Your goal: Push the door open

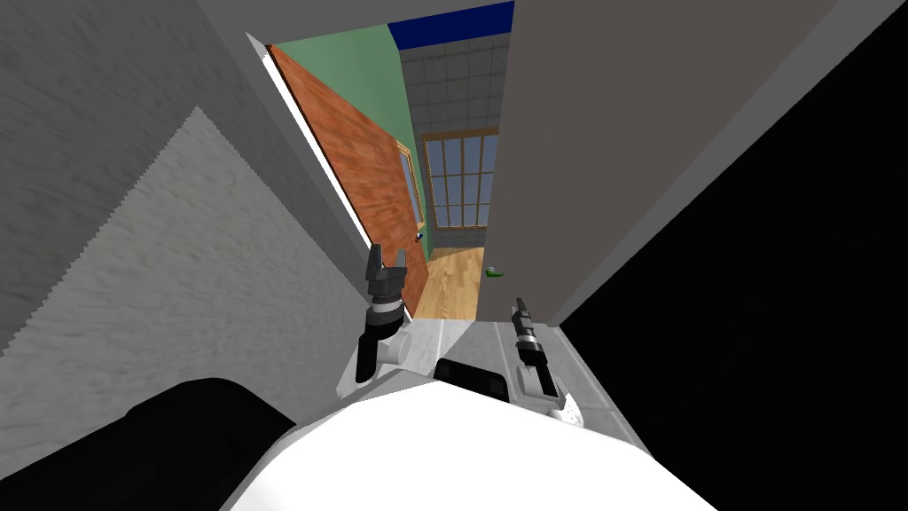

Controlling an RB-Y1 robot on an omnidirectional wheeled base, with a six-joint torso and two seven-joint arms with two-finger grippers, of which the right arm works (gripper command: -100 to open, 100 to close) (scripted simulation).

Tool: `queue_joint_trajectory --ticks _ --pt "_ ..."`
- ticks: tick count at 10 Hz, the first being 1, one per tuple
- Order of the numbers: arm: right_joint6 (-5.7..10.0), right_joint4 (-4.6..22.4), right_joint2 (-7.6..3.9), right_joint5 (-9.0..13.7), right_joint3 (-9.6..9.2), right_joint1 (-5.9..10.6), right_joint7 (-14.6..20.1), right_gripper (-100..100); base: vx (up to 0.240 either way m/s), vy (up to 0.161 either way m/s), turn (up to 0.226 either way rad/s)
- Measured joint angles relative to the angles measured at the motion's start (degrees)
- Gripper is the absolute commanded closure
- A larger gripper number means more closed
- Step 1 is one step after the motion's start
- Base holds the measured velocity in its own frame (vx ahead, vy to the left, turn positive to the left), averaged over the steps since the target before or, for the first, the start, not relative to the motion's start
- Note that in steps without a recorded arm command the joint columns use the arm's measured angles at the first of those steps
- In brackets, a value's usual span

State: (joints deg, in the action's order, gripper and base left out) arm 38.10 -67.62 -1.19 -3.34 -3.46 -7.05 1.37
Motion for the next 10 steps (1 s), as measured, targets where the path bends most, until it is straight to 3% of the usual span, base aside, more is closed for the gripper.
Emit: queue_joint_trajectory --ticks 4,10 --pt "2.18 8.00 1.08 0.22 -0.13 2.63 -0.73 -100 0.114 -0.030 0.052" --pt "3.29 15.11 2.46 0.40 -0.68 4.75 -1.30 -100 0.108 -0.034 0.037"
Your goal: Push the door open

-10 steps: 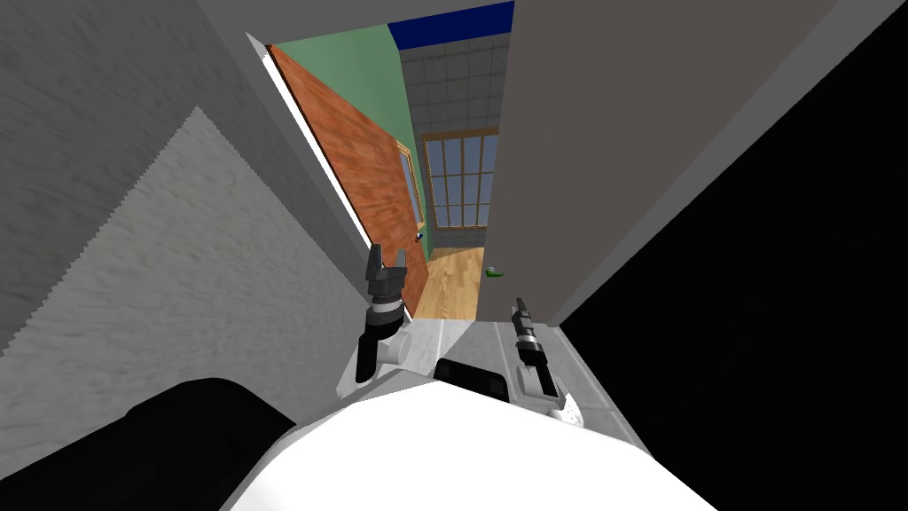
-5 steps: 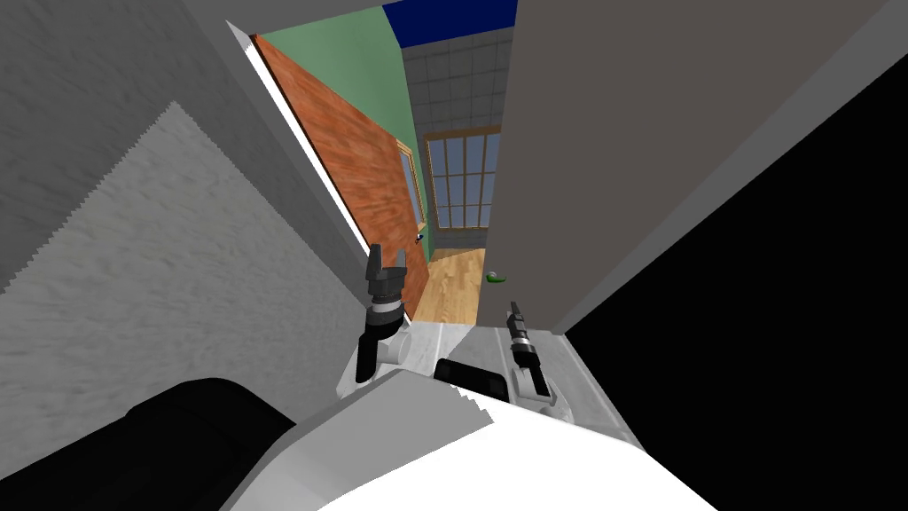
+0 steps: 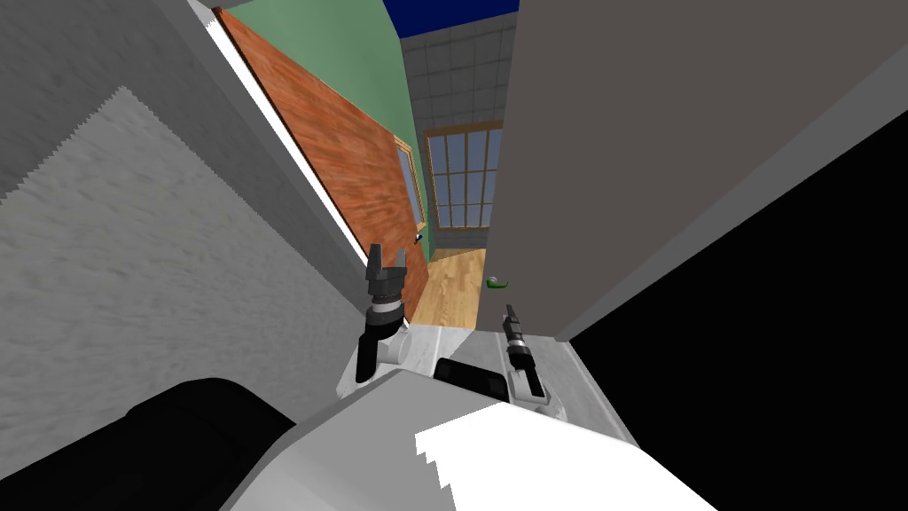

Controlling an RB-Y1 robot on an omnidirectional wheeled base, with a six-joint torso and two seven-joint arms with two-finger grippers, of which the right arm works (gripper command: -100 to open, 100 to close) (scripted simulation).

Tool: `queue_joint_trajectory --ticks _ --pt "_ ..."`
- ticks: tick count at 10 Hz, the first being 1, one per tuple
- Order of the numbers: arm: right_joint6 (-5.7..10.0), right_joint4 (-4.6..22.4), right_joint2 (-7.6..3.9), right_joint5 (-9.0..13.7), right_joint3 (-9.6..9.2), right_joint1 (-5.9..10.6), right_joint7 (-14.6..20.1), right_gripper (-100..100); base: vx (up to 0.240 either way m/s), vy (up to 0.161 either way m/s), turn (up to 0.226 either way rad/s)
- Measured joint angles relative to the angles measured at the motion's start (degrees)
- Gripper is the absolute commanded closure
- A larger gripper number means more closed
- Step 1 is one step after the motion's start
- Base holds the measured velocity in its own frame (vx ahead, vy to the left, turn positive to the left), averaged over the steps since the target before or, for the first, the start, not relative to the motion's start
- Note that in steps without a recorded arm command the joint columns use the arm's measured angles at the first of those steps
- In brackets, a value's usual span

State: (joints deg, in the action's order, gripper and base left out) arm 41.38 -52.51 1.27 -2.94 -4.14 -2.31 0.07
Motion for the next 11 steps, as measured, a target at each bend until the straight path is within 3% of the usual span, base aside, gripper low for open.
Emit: queue_joint_trajectory --ticks 2,3,6,8,11 --pt "0.95 3.34 0.69 0.13 0.03 1.24 -0.29 -100 0.095 -0.026 0.032" --pt "1.01 3.49 0.73 0.13 0.02 1.31 -0.32 -100 0.121 0.008 0.024" --pt "1.80 4.81 -1.65 0.32 0.43 1.78 -0.54 -100 0.183 0.016 0.023" --pt "1.80 4.47 -2.48 0.40 0.53 1.51 -0.41 -100 0.200 0.034 0.020" --pt "2.34 5.27 -1.73 0.61 0.92 1.80 -0.41 -100 0.193 0.023 0.025"
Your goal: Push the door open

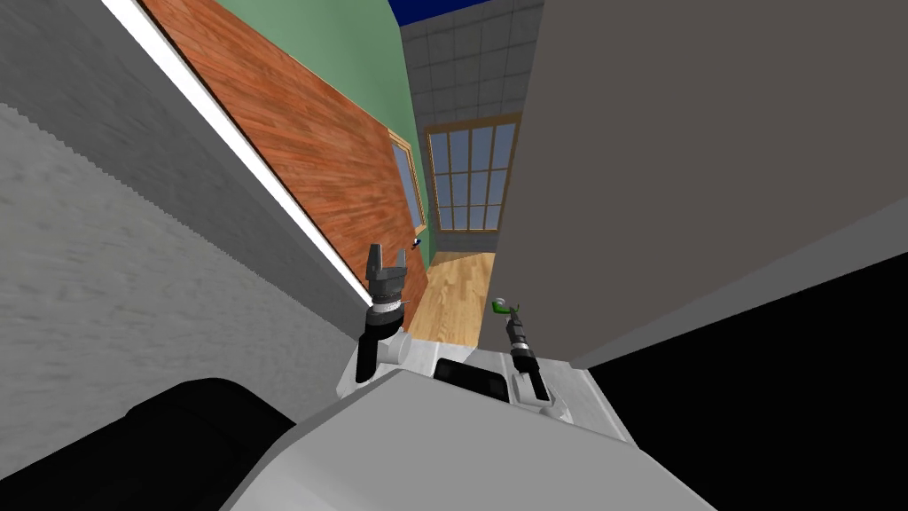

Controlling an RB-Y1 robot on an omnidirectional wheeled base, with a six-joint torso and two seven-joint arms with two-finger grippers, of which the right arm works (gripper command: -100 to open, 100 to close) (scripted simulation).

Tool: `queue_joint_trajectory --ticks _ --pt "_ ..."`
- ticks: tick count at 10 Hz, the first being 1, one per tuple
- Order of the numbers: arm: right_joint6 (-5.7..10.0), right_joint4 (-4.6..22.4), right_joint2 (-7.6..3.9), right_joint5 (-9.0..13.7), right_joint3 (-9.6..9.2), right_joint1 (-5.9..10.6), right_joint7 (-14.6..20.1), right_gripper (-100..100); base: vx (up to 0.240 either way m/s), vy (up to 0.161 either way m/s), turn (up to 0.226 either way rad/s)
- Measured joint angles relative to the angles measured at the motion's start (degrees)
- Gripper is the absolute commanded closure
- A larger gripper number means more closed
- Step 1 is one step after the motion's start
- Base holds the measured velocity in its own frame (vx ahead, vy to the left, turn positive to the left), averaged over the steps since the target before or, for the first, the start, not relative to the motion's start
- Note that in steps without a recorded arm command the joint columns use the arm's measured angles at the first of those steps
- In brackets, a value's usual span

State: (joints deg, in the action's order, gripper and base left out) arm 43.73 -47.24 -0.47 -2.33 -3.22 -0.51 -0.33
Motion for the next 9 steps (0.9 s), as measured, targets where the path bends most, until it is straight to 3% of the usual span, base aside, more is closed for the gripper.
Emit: queue_joint_trajectory --ticks 1,2,7,9 --pt "0.19 0.03 0.97 0.03 0.08 -0.15 -0.10 -100 0.074 0.011 0.005" --pt "0.22 0.01 1.09 0.03 0.07 -0.15 -0.13 100 -0.008 -0.001 -0.004" --pt "0.12 -0.08 0.99 0.04 0.10 0.13 -0.09 100 -0.007 -0.002 0.004" --pt "0.24 0.74 0.70 0.19 0.30 0.35 -0.15 100 0.129 0.050 -0.028"
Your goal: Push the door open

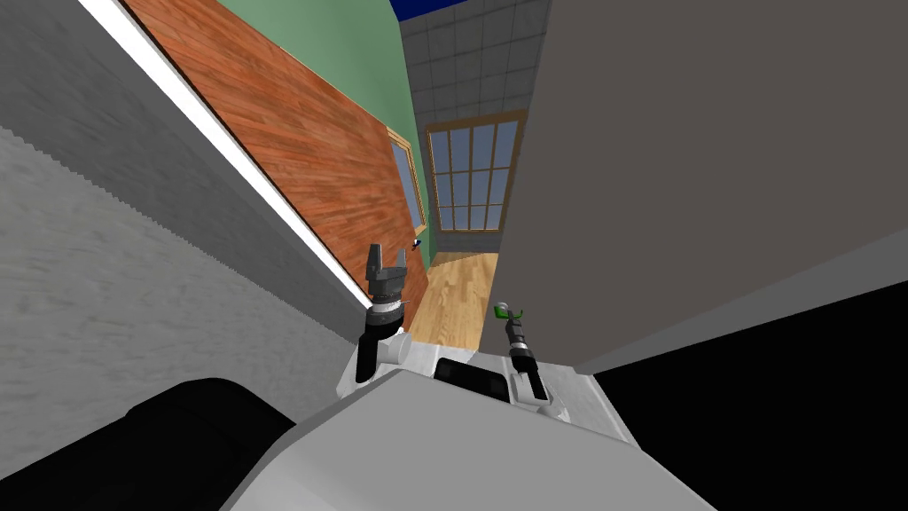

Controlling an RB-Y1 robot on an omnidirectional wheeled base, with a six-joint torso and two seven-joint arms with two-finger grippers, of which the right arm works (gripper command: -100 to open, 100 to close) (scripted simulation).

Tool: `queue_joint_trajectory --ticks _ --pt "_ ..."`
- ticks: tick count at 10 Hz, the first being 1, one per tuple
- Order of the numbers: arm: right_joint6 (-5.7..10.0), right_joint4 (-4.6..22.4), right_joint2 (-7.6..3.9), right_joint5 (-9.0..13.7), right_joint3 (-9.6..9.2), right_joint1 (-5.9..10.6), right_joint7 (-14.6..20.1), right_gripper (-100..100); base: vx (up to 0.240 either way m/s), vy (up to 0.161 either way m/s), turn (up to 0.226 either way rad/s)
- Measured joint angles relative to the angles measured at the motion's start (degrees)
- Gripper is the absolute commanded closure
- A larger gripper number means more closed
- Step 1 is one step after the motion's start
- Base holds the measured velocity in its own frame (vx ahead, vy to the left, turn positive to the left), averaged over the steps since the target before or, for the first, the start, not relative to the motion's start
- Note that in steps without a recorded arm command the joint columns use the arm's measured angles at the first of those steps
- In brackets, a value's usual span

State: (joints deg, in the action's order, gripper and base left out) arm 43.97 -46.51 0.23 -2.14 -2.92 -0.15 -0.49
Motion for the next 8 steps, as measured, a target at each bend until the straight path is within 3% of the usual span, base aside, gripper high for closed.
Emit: queue_joint_trajectory --ticks 5,6,7,8 --pt "-1.16 -1.79 -2.05 0.88 1.56 -1.13 -0.32 100 0.176 0.061 -0.044" --pt "-0.11 0.27 -2.18 1.22 2.29 0.26 -0.66 100 0.191 0.060 -0.043" --pt "-0.73 -0.72 -2.25 1.47 2.86 -0.23 -1.07 100 0.208 0.074 -0.081" --pt "-0.57 0.03 -2.50 1.86 3.64 0.21 -1.42 100 0.197 0.072 -0.062"
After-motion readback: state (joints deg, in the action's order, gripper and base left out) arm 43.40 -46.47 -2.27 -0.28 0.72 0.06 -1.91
